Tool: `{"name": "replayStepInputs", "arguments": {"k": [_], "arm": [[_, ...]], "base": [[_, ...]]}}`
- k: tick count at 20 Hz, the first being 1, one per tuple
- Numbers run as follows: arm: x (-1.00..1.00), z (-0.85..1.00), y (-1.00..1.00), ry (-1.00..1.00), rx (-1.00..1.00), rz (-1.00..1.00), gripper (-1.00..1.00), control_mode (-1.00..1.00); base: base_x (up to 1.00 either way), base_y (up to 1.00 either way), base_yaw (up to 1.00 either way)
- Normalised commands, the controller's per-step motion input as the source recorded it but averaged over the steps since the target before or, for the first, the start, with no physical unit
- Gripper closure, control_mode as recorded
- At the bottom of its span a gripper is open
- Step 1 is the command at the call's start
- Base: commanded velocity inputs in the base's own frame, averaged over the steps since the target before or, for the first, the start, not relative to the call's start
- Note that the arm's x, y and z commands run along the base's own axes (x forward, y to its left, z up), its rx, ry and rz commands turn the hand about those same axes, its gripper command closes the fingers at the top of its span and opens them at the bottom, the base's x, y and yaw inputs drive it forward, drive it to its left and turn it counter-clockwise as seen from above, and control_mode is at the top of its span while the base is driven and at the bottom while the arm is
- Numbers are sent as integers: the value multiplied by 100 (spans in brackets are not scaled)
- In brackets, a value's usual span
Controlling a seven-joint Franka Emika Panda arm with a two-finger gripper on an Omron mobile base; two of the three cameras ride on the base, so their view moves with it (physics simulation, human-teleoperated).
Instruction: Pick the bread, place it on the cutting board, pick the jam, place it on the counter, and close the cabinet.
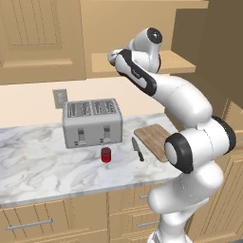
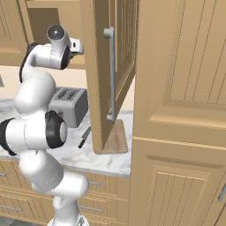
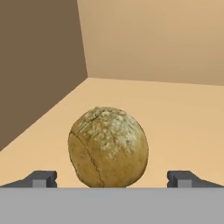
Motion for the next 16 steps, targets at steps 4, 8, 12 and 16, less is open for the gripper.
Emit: {"name": "replayStepInputs", "arguments": {"k": [4, 8, 12, 16], "arm": [[34, -6, 13, 0, 0, 0, -100, -100], [34, 0, 1, 0, 0, 0, -100, -100], [29, 0, 2, 0, 0, 0, -100, -100], [6, -9, 15, 9, -1, 0, 100, -100]], "base": [[0, 0, 0], [0, 0, 0], [0, 0, 0], [0, 0, 0]]}}
